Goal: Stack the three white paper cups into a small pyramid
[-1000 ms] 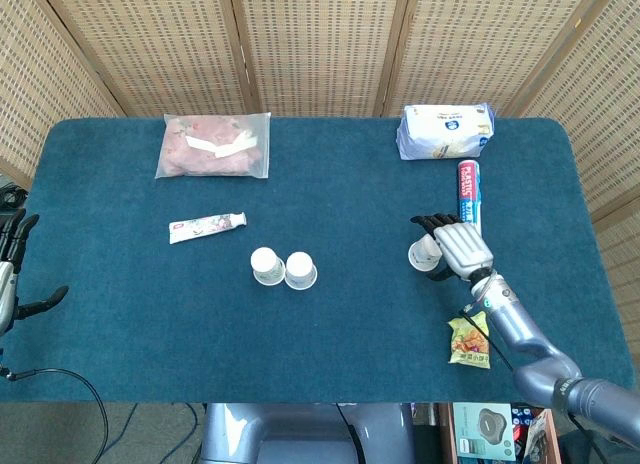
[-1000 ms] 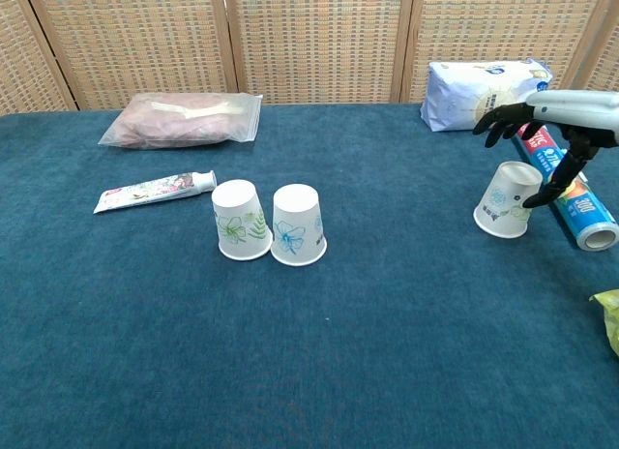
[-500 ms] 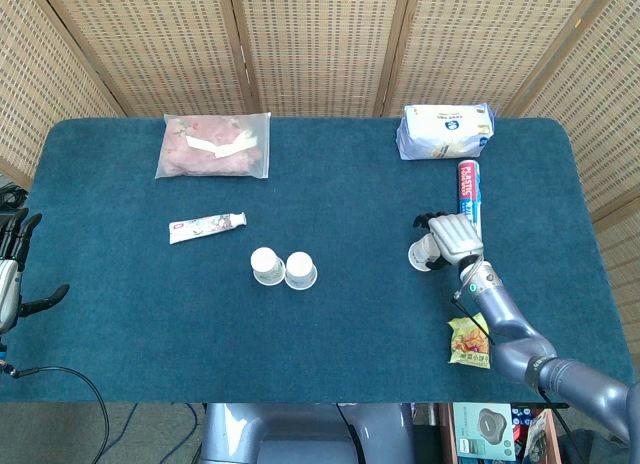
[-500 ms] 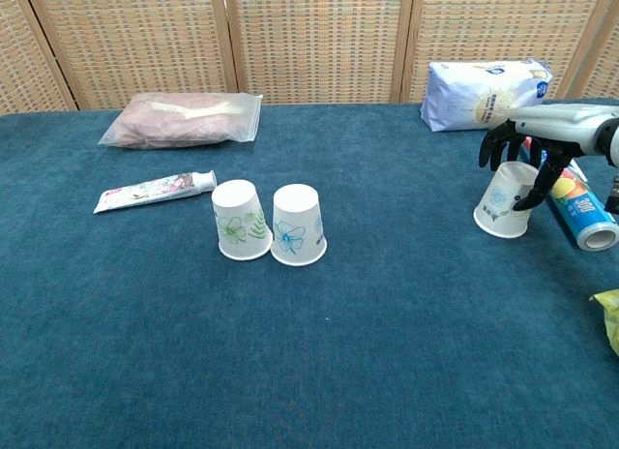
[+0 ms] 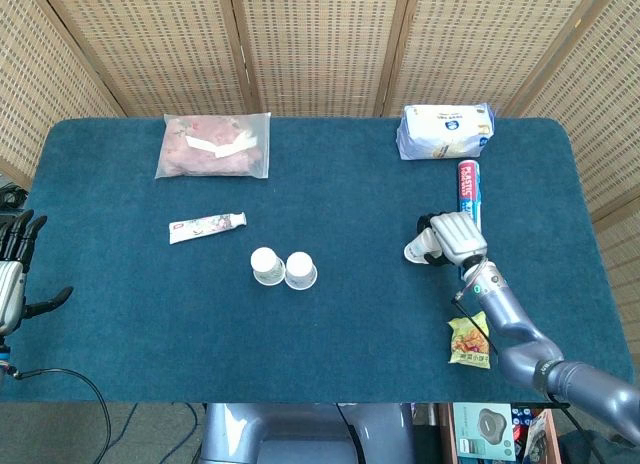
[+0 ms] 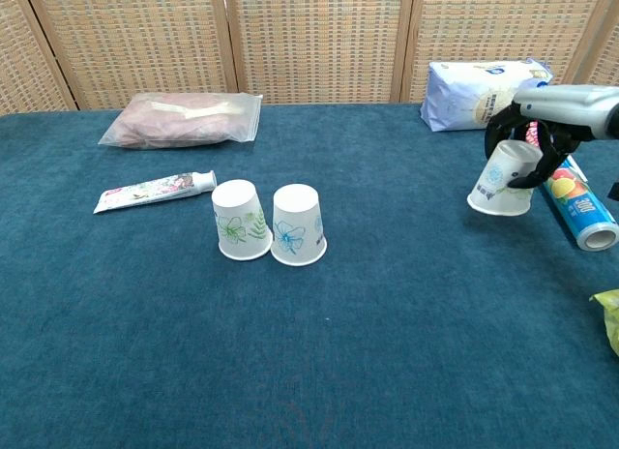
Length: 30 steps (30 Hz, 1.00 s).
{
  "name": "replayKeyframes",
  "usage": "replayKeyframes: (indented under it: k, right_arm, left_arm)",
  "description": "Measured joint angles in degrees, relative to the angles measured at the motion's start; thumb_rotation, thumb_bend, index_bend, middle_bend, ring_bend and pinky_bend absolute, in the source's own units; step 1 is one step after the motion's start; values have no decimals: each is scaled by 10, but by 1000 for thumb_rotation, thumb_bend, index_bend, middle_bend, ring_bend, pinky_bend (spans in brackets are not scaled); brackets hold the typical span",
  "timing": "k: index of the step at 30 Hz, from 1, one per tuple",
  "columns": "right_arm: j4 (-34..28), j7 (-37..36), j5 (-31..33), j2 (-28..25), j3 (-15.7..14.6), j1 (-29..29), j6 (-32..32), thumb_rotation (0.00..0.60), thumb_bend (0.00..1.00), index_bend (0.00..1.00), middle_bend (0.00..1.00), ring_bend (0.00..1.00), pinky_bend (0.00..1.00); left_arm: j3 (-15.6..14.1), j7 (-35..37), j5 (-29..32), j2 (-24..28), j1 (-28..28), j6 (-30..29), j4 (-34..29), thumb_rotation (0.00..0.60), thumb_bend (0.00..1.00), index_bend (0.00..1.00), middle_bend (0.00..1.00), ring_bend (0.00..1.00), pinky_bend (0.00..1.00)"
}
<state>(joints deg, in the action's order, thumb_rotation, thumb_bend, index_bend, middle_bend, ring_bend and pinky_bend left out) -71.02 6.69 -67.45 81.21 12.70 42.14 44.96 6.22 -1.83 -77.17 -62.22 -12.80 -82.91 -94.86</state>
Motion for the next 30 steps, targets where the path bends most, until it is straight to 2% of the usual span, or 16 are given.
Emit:
replayKeyframes:
  k: [3, 9, 14, 20, 30]
  right_arm:
    - [-55, 6, -19, -30, 8, 1, 22, 600, 444, 455, 516, 436, 570]
    - [-214, 64, -37, -95, 38, 20, 51, 600, 444, 455, 515, 435, 570]
    - [-299, 170, 8, -115, 65, 73, 46, 600, 444, 455, 514, 436, 570]
    - [-325, 279, 100, -86, 75, 148, 49, 600, 444, 455, 514, 435, 570]
    - [-284, 374, 230, 23, 66, 235, 87, 600, 444, 455, 510, 436, 570]
  left_arm:
    - [-2, 4, -7, 2, 0, 6, -3, 600, 206, 0, 0, 0, 0]
    - [-4, 7, -18, 6, 3, 5, -8, 600, 206, 0, 0, 0, 0]
    - [-3, 8, -20, 6, 5, 5, -7, 600, 206, 0, 0, 0, 0]
    - [0, 10, -17, 7, 5, 10, -4, 600, 206, 0, 0, 0, 0]
    - [5, 11, -7, 5, 2, 25, 1, 600, 205, 0, 0, 0, 0]
